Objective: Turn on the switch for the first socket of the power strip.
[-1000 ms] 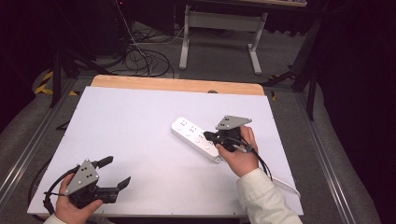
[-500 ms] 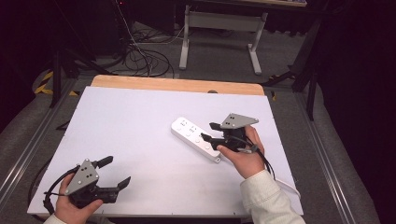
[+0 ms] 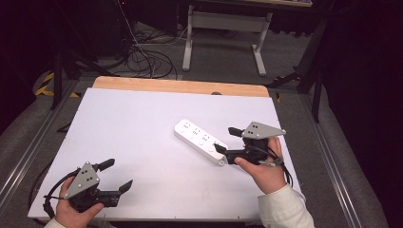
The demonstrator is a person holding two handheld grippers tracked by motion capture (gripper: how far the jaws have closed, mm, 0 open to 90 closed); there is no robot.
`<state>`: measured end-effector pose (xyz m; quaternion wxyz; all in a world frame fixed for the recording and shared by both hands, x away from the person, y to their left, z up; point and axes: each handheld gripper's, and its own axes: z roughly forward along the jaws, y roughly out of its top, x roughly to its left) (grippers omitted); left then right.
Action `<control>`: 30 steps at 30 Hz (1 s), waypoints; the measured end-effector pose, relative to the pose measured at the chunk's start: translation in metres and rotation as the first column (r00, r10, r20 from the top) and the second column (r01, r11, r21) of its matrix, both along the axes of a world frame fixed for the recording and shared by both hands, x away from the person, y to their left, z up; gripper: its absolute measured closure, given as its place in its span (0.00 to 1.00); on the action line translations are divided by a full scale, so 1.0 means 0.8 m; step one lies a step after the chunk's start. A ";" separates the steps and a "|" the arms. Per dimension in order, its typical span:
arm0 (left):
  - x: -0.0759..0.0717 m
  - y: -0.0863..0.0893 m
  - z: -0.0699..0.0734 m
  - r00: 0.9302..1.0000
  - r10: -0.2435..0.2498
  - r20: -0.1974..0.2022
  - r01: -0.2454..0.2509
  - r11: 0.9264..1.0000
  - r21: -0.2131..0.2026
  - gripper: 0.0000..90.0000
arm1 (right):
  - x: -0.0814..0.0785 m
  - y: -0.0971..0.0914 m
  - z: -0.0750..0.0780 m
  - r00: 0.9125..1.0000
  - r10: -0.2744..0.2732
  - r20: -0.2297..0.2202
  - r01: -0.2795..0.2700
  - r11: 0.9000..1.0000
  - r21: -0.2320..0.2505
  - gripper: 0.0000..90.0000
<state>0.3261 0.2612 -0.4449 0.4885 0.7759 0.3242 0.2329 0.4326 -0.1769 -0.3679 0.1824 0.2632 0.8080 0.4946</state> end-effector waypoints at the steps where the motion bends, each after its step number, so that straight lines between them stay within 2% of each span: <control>1: 0.000 0.000 0.000 1.000 -0.005 -0.001 0.005 1.000 0.004 0.13 | -0.002 -0.003 0.000 1.000 0.003 -0.006 -0.003 1.000 0.010 0.27; 2: 0.000 0.000 0.000 1.000 -0.008 0.000 0.008 1.000 0.002 0.12 | -0.005 -0.007 -0.001 1.000 0.008 -0.015 -0.008 1.000 0.018 0.26; 3: -0.001 0.001 0.000 1.000 -0.012 -0.001 0.012 1.000 -0.002 0.11 | -0.010 -0.014 -0.002 0.999 0.022 -0.027 -0.020 0.998 0.056 0.24; 5: 0.000 0.002 0.001 1.000 -0.014 0.004 0.014 1.000 -0.001 0.10 | -0.013 -0.017 -0.003 0.999 0.023 -0.031 -0.020 0.997 0.069 0.22; 8: -0.001 0.004 0.001 1.000 -0.027 -0.001 0.027 0.999 -0.023 0.08 | -0.020 -0.024 -0.007 0.999 0.024 -0.028 -0.022 0.997 0.075 0.20; 12: -0.002 0.005 0.002 0.999 -0.034 0.005 0.034 0.999 -0.023 0.07 | -0.029 -0.033 -0.013 0.999 0.036 -0.021 -0.035 0.997 0.072 0.17; 16: -0.002 0.006 0.003 0.999 -0.034 0.006 0.034 0.999 -0.024 0.07 | -0.037 -0.042 -0.024 0.997 0.057 -0.047 -0.051 0.993 0.108 0.16; 22: -0.003 0.007 0.003 0.999 -0.032 0.009 0.032 0.999 -0.028 0.07 | -0.047 -0.051 -0.042 0.998 0.057 -0.040 -0.054 0.995 0.084 0.14; 30: -0.005 0.009 0.003 1.000 -0.029 0.011 0.029 0.999 -0.033 0.07 | -0.055 -0.061 -0.070 0.997 0.050 -0.063 -0.044 0.995 0.093 0.14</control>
